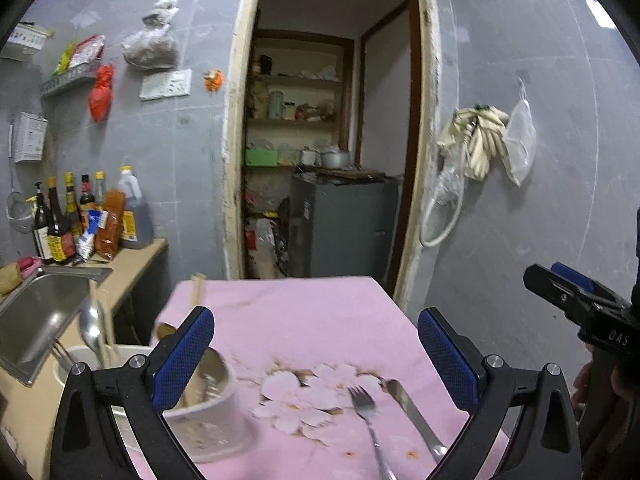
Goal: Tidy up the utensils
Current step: 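Close the left tool on the silver fork while the right tool grasps the silver knife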
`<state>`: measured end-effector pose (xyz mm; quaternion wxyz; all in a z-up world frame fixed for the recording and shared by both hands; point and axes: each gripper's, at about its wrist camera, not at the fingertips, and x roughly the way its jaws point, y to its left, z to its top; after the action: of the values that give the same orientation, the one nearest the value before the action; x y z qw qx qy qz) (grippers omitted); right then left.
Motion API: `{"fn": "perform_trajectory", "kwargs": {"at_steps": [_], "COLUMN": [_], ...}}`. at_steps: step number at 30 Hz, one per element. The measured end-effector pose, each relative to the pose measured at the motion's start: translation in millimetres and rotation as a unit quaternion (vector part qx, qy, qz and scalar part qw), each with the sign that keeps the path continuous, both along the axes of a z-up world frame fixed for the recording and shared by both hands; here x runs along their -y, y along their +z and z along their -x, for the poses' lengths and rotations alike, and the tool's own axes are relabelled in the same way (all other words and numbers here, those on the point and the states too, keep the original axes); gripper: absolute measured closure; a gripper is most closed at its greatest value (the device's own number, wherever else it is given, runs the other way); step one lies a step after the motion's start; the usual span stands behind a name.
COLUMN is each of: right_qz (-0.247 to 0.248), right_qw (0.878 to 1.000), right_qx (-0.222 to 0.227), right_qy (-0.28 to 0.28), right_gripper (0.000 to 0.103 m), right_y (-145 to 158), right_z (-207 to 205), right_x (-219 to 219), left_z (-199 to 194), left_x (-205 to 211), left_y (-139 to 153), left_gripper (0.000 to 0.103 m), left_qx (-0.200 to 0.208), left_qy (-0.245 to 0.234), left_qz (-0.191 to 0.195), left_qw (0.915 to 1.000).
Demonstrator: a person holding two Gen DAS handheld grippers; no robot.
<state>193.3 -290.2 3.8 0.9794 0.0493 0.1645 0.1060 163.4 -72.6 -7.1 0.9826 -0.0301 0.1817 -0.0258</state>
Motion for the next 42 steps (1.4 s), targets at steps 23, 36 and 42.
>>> {"fn": "perform_trajectory", "kwargs": {"at_steps": [23, 36, 42], "right_qz": [-0.051, 0.007, 0.036], "right_qw": [0.986, 0.963, 0.956], "right_qx": [-0.155, -0.237, -0.249], "right_qy": [0.036, 0.127, 0.153], "right_gripper": [0.01, 0.042, 0.043], "right_y": [-138.3, -191.1, -196.2], "right_z": [-75.1, -94.2, -92.1], "right_x": [36.3, -20.7, -38.2], "left_z": [-75.4, -106.8, -109.6], "left_x": [29.4, 31.9, 29.5], "left_y": [-121.0, -165.1, -167.6], "left_gripper": [0.03, 0.067, 0.067], "left_qx": [-0.18, -0.263, -0.266], "left_qy": [-0.044, -0.067, -0.076], "left_qz": [0.083, 0.099, 0.111], "left_qw": [0.9792, 0.9573, 0.9545]}}
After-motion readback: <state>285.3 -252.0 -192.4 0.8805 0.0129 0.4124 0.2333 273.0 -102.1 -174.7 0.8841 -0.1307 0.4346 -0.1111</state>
